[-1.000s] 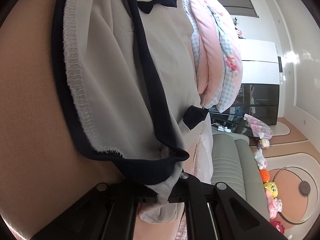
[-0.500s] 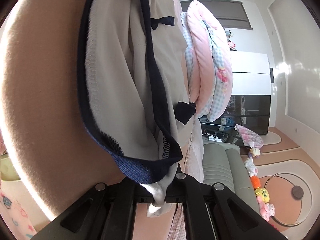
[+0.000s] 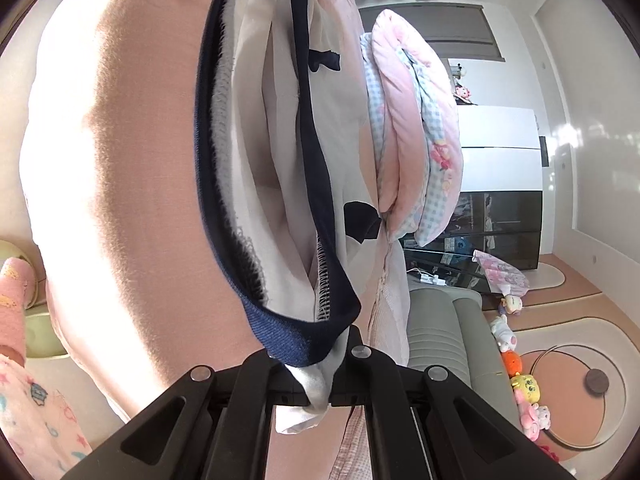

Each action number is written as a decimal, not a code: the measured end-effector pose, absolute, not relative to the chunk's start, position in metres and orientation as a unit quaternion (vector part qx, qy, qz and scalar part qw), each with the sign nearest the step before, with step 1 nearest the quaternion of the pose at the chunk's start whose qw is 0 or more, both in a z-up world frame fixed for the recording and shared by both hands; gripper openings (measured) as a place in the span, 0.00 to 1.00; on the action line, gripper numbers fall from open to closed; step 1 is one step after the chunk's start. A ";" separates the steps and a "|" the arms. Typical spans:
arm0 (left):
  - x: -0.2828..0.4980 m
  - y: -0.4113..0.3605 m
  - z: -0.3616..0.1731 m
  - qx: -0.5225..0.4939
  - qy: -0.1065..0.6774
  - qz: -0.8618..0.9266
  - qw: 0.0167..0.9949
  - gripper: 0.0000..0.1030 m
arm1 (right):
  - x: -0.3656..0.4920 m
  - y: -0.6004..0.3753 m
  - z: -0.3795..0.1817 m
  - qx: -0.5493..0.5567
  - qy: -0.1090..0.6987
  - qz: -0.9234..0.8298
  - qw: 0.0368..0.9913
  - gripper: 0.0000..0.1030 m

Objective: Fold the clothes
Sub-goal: 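Carry the held hem over the garment body with both tools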

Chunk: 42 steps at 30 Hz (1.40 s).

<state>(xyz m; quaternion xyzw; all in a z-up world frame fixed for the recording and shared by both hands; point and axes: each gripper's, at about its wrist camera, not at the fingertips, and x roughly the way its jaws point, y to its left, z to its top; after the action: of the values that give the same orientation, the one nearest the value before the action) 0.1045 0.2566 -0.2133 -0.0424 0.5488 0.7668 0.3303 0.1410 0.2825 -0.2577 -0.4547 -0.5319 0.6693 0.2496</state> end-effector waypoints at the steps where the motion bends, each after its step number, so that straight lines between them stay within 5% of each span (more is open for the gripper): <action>1: 0.106 0.255 -0.213 -0.043 0.548 0.767 0.330 0.02 | 0.142 0.280 -0.257 -0.456 -0.533 0.668 0.248 0.02; 42: 0.144 0.195 -0.167 -0.075 0.550 0.759 0.341 0.03 | 0.179 0.223 -0.213 -0.481 -0.522 0.671 0.213 0.02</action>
<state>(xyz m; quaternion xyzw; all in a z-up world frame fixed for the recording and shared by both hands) 0.1444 0.1953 -0.1675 -0.0748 0.5496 0.7588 0.3415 0.1789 0.2229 -0.2132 -0.4812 -0.5219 0.6713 0.2131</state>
